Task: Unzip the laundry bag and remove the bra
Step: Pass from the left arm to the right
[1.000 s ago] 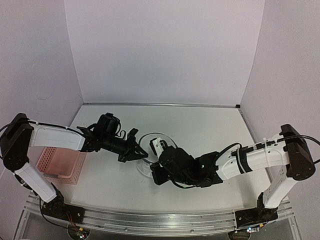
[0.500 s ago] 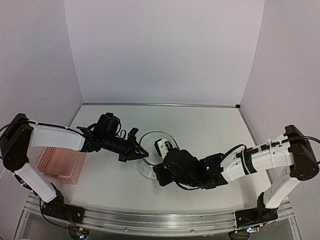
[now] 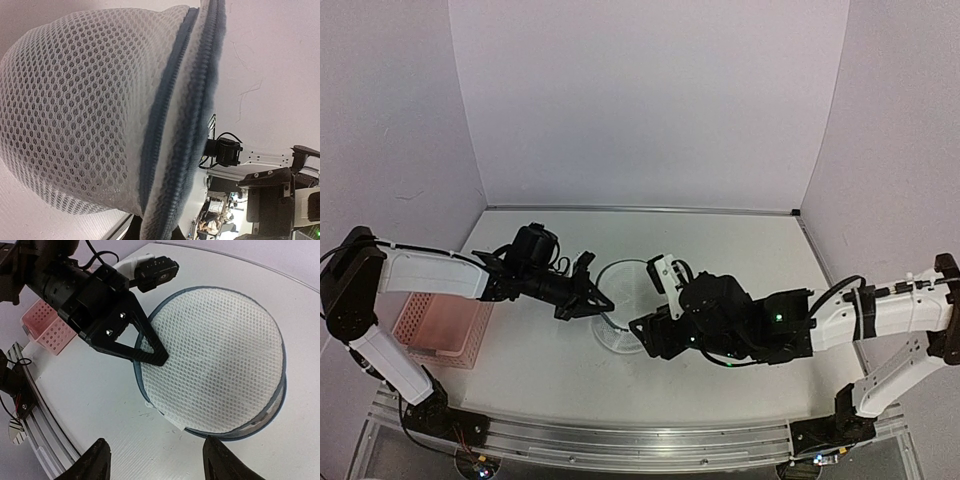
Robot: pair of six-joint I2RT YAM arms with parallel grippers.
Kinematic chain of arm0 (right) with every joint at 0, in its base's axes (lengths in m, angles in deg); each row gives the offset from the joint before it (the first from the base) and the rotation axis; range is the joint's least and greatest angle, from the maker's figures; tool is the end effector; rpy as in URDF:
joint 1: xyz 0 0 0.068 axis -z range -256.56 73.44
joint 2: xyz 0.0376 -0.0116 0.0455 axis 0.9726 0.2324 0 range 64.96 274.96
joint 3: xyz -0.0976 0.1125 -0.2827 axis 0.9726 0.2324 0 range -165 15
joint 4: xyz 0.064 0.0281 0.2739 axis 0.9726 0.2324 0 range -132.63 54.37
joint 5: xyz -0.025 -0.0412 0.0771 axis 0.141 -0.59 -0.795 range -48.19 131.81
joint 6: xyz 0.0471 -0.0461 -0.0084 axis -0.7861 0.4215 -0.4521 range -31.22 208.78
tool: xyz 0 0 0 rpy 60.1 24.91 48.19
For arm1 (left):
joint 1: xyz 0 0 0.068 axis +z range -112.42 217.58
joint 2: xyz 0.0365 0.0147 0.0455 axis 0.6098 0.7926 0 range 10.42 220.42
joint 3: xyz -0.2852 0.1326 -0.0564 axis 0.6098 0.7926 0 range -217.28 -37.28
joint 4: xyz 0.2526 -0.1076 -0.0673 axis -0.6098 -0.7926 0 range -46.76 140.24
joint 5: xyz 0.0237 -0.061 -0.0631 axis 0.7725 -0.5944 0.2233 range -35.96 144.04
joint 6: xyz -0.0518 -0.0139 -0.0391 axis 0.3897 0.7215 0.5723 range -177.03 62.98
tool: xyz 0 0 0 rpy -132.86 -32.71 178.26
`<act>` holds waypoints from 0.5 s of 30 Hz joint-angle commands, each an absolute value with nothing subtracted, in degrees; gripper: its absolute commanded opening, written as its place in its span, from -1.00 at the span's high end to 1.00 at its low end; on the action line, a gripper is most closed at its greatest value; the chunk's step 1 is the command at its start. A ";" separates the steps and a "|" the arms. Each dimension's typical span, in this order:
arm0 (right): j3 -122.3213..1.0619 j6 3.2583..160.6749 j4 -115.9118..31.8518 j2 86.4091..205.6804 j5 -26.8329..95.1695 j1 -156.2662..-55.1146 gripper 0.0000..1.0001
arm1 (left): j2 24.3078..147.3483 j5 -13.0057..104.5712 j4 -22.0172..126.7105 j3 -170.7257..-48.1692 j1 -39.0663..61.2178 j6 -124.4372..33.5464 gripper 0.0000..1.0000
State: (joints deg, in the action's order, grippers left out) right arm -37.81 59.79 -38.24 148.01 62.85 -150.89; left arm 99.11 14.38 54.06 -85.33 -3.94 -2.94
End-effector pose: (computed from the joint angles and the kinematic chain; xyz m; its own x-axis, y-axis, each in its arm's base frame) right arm 0.1114 0.3271 0.2704 -0.5312 -0.2184 -0.8186 -0.6418 0.7345 0.2205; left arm 0.2372 -0.2549 0.2282 -0.9863 0.0404 -0.1598 0.1603 0.4611 -0.8727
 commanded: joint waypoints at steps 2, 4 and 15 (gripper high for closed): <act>-41.46 65.36 -30.33 143.89 65.87 -148.78 -0.36 | 98.83 9.95 53.07 -89.75 -3.91 -11.21 1.00; -42.70 66.76 -27.44 144.02 65.07 -146.78 -0.38 | 98.57 9.89 51.50 -90.06 -3.91 -13.90 1.00; -45.06 71.22 -24.26 143.56 50.20 -134.41 -0.65 | 95.06 10.45 45.46 -91.98 -4.00 -25.23 0.93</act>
State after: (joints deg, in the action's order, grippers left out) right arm -41.40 68.95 -24.58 145.12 58.15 -137.40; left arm 98.17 11.94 45.90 -88.26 -3.94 -19.14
